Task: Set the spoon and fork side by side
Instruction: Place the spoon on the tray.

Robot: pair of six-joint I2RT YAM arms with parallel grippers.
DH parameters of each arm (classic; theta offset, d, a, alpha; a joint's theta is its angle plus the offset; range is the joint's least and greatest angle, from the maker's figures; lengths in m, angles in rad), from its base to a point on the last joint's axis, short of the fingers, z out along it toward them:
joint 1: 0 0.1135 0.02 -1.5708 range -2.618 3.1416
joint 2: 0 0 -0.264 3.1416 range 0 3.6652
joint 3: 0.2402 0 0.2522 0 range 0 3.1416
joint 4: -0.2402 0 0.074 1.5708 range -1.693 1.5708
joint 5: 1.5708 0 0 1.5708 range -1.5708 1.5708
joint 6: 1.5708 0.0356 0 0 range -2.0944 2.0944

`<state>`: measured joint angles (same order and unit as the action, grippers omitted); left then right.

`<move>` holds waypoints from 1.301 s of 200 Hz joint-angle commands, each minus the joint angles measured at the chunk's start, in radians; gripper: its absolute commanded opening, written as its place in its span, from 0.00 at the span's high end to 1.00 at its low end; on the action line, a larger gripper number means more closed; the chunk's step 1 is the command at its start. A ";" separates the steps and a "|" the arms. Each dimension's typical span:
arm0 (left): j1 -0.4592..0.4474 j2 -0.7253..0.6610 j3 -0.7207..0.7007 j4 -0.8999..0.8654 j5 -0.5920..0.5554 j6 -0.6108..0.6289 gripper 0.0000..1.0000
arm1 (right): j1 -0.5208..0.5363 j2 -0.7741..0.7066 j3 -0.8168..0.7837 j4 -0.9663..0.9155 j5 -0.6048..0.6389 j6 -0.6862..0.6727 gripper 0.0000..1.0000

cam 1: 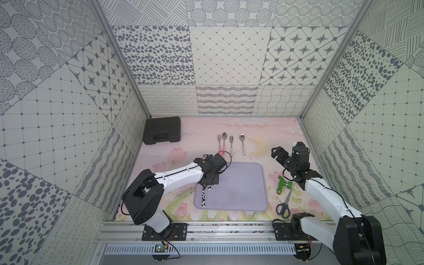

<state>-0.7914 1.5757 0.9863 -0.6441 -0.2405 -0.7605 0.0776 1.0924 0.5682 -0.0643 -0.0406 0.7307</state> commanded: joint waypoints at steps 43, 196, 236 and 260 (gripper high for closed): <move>-0.117 -0.061 -0.093 -0.028 -0.066 -0.182 1.00 | 0.004 -0.019 -0.001 0.023 0.001 0.009 0.03; -0.254 -0.039 -0.189 -0.032 -0.076 -0.342 1.00 | 0.004 -0.012 0.000 0.026 -0.004 0.010 0.03; -0.273 -0.030 -0.190 -0.043 -0.079 -0.359 1.00 | 0.004 -0.012 -0.001 0.026 -0.002 0.010 0.03; -0.277 -0.036 -0.190 -0.054 -0.085 -0.362 0.99 | 0.004 -0.009 -0.001 0.027 -0.004 0.010 0.03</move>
<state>-1.0550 1.5368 0.8051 -0.6399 -0.3199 -1.0836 0.0776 1.0924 0.5682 -0.0643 -0.0410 0.7307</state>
